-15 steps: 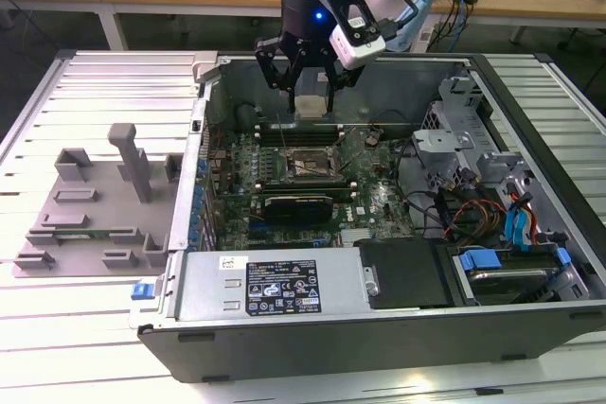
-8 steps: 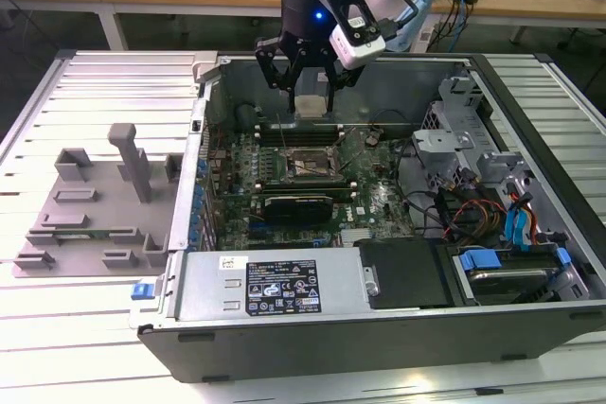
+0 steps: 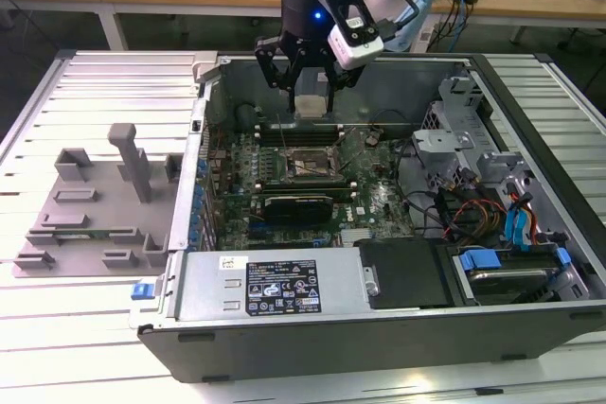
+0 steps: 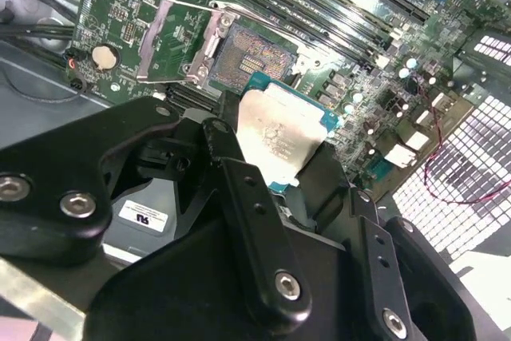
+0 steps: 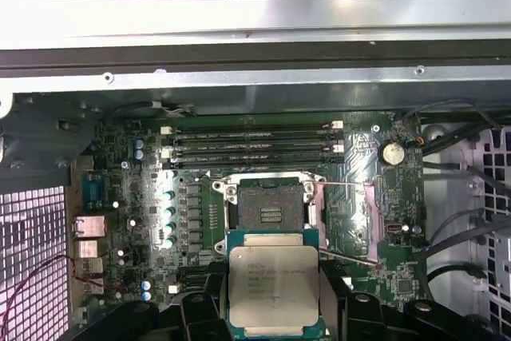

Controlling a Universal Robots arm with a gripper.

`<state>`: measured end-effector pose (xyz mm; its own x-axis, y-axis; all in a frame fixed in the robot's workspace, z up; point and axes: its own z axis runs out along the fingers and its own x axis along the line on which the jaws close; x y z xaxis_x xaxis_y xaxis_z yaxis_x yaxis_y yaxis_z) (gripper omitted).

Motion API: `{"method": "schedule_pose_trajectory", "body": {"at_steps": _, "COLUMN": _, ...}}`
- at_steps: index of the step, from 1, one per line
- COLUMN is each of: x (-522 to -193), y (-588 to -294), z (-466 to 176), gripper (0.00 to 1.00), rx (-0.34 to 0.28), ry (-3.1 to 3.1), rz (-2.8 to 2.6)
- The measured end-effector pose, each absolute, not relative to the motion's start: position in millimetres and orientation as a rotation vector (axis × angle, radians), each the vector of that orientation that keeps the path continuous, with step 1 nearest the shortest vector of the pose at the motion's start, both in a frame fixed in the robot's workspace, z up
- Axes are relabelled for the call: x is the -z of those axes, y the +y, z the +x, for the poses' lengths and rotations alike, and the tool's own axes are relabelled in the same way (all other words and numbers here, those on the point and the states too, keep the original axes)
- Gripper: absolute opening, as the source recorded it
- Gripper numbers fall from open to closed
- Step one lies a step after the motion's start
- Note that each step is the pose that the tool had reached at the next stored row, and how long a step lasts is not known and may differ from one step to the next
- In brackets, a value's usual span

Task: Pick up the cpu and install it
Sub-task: 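Place the cpu into insertion slot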

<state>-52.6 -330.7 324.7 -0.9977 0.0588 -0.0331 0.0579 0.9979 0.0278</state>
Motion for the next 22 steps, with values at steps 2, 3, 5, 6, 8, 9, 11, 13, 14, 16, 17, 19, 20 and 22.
{"method": "schedule_pose_trajectory", "body": {"at_steps": 2, "x": -324.5, "y": -330.8, "z": -52.6, "gripper": 0.54, "rx": -0.038, "ry": 3.092, "rz": 0.288}}
{"method": "schedule_pose_trajectory", "body": {"at_steps": 3, "x": -324.5, "y": -330.8, "z": -52.6, "gripper": 0.54, "rx": -0.038, "ry": 3.090, "rz": 0.310}}
{"method": "schedule_pose_trajectory", "body": {"at_steps": 5, "x": -324.4, "y": -330.8, "z": -52.6, "gripper": 0.54, "rx": -0.037, "ry": 3.085, "rz": 0.355}}
{"method": "schedule_pose_trajectory", "body": {"at_steps": 6, "x": -324.4, "y": -330.7, "z": -52.6, "gripper": 0.54, "rx": -0.037, "ry": 3.083, "rz": 0.368}}
{"method": "schedule_pose_trajectory", "body": {"at_steps": 8, "x": -324.2, "y": -330.7, "z": -52.6, "gripper": 0.54, "rx": -0.035, "ry": 3.073, "rz": 0.445}}
{"method": "schedule_pose_trajectory", "body": {"at_steps": 9, "x": -324.2, "y": -330.7, "z": -52.6, "gripper": 0.54, "rx": -0.035, "ry": 3.068, "rz": 0.474}}
{"method": "schedule_pose_trajectory", "body": {"at_steps": 11, "x": -324.0, "y": -330.8, "z": -52.6, "gripper": 0.54, "rx": -0.033, "ry": 3.055, "rz": 0.549}}
{"method": "schedule_pose_trajectory", "body": {"at_steps": 13, "x": -323.9, "y": -330.7, "z": -52.6, "gripper": 0.54, "rx": -0.032, "ry": 3.041, "rz": 0.618}}
{"method": "schedule_pose_trajectory", "body": {"at_steps": 14, "x": -323.9, "y": -330.8, "z": -52.6, "gripper": 0.54, "rx": -0.032, "ry": 3.037, "rz": 0.639}}
{"method": "schedule_pose_trajectory", "body": {"at_steps": 16, "x": -323.7, "y": -330.8, "z": -52.6, "gripper": 0.54, "rx": -0.030, "ry": 3.023, "rz": 0.702}}
{"method": "schedule_pose_trajectory", "body": {"at_steps": 17, "x": -323.6, "y": -330.8, "z": -52.6, "gripper": 0.54, "rx": -0.030, "ry": 3.015, "rz": 0.733}}
{"method": "schedule_pose_trajectory", "body": {"at_steps": 19, "x": -323.5, "y": -330.8, "z": -52.6, "gripper": 0.54, "rx": -0.029, "ry": 3.006, "rz": 0.770}}
{"method": "schedule_pose_trajectory", "body": {"at_steps": 20, "x": -323.5, "y": -330.8, "z": -52.6, "gripper": 0.54, "rx": -0.028, "ry": 2.998, "rz": 0.798}}
{"method": "schedule_pose_trajectory", "body": {"at_steps": 22, "x": -323.3, "y": -330.8, "z": -52.6, "gripper": 0.54, "rx": -0.027, "ry": 2.982, "rz": 0.856}}
